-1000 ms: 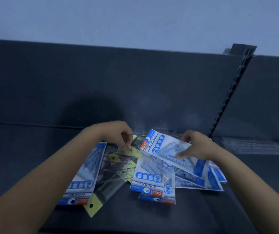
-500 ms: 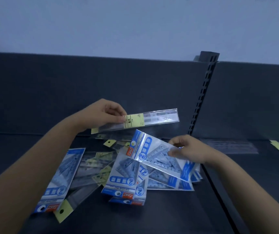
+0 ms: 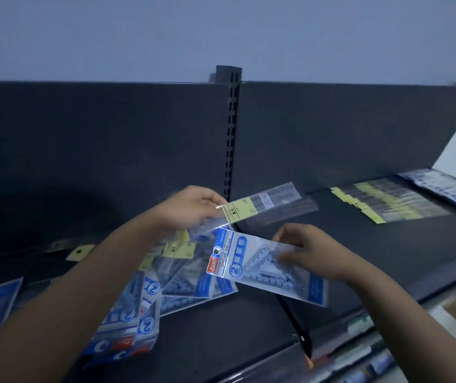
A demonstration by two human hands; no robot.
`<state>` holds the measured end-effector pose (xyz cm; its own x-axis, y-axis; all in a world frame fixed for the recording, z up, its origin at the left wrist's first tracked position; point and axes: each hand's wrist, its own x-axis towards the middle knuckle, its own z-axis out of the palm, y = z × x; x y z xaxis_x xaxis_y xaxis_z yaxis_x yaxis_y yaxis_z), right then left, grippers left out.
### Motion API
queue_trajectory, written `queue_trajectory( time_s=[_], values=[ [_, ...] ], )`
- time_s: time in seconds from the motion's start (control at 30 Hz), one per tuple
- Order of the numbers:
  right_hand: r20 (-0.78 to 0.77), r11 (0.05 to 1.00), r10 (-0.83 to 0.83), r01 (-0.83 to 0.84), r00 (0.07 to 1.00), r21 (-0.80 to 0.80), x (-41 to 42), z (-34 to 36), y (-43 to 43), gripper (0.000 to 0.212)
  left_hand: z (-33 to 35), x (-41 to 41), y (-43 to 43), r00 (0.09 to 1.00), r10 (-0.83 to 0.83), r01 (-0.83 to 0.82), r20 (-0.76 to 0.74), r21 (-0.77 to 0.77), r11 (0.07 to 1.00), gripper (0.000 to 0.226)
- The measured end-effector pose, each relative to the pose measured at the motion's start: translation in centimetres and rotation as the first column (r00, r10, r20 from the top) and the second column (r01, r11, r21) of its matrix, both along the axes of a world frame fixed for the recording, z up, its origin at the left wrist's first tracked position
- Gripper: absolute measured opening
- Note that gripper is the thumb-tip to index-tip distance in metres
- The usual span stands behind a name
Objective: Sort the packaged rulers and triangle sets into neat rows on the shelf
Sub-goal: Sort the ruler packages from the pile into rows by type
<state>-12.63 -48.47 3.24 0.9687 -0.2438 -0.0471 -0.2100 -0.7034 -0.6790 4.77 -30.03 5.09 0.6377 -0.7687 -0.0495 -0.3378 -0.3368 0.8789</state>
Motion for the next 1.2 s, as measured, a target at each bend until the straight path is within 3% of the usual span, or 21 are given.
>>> queue_trajectory(
  time_s=[0.27, 0.67, 0.83, 0.93, 1.03, 1.2],
  values=[
    [-0.046, 0.999, -0.038, 0.037, 0.998, -0.020, -6.2, 0.4, -10.7, 0.011, -0.1, -5.3, -12.2, 0.988, -0.135, 0.134, 0.068, 0.025, 0.991, 0.016],
    [-0.034, 1.000, -0.029, 0.029, 0.999, 0.003, -16.0, -1.1, -32.0, 0.010, -3.6, -14.3, -35.5, 0.997, -0.041, 0.041, 0.060, 0.001, 0.999, 0.016],
    [-0.035, 0.997, -0.030, 0.033, 0.999, 0.072, -16.1, -1.5, -37.9, 0.006, -4.7, -14.8, -42.8, 0.987, -0.076, 0.069, 0.145, 0.053, 0.996, 0.026],
    [-0.035, 0.993, -0.001, 0.005, 0.999, 0.116, -15.4, -1.7, -41.1, 0.005, -5.8, -13.9, -45.6, 0.970, -0.113, 0.089, 0.215, 0.117, 0.989, 0.020],
    [-0.051, 0.991, 0.025, -0.018, 0.998, 0.130, -14.3, -1.8, -44.0, 0.011, -6.5, -12.4, -47.1, 0.927, -0.190, 0.119, 0.323, 0.227, 0.967, 0.011],
    [-0.120, 0.994, 0.080, -0.069, 0.990, 0.090, -12.0, -2.2, -48.3, 0.010, -6.6, -10.0, -48.7, 0.841, -0.240, 0.100, 0.484, 0.297, 0.950, 0.020]
  ],
)
